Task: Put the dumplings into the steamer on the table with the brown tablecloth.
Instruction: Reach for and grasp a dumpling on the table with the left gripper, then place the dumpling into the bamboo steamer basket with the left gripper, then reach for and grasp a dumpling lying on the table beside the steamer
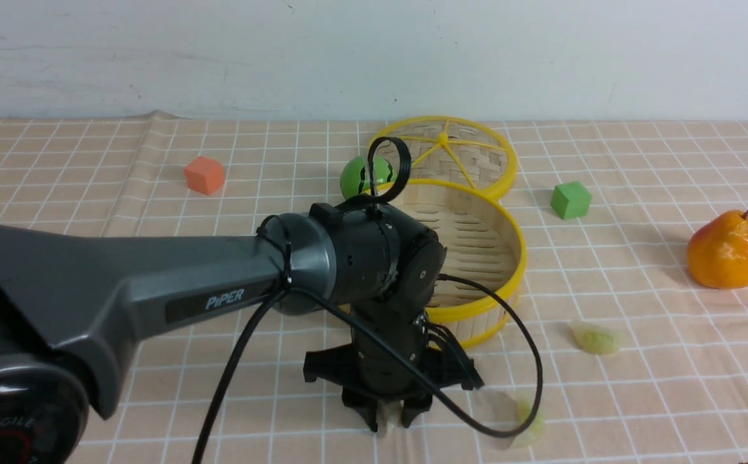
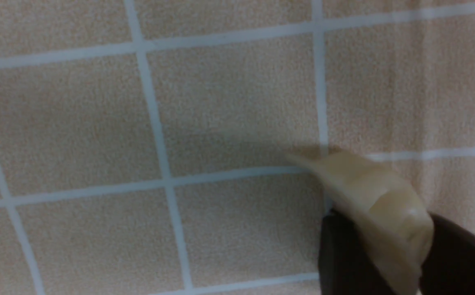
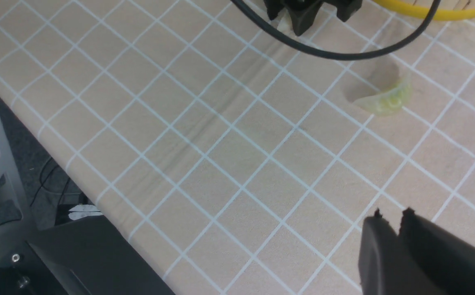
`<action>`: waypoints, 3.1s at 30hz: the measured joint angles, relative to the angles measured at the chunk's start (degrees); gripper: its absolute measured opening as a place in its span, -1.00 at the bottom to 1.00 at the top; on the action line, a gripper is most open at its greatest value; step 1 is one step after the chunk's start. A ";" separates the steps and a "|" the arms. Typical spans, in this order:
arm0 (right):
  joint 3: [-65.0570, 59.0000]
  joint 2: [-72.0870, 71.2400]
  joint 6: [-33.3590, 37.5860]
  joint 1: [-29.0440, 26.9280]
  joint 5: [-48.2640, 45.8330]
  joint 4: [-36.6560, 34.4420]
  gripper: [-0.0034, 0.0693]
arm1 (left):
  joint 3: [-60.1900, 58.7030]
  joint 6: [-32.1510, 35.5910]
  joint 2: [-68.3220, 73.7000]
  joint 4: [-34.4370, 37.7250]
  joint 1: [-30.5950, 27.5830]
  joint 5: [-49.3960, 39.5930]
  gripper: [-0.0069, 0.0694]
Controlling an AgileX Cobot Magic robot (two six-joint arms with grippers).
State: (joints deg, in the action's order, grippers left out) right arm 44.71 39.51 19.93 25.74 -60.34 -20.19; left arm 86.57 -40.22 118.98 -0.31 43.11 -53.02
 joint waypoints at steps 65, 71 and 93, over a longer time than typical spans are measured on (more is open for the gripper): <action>10.20 30.69 -12.08 4.69 2.67 10.81 -0.66 | 38.49 23.76 -17.75 -14.55 -4.02 -18.34 -0.73; 13.51 44.62 -17.45 4.69 7.52 12.73 -0.51 | 38.07 23.88 -27.12 -14.31 -4.02 -18.34 -0.86; 13.99 62.38 -40.15 4.69 24.04 21.31 0.06 | -17.34 22.60 -66.43 -9.79 -4.02 -13.60 -0.86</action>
State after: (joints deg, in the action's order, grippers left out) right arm 58.70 101.90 -20.22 30.42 -36.30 1.13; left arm 69.23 -17.62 52.55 -10.09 39.09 -66.62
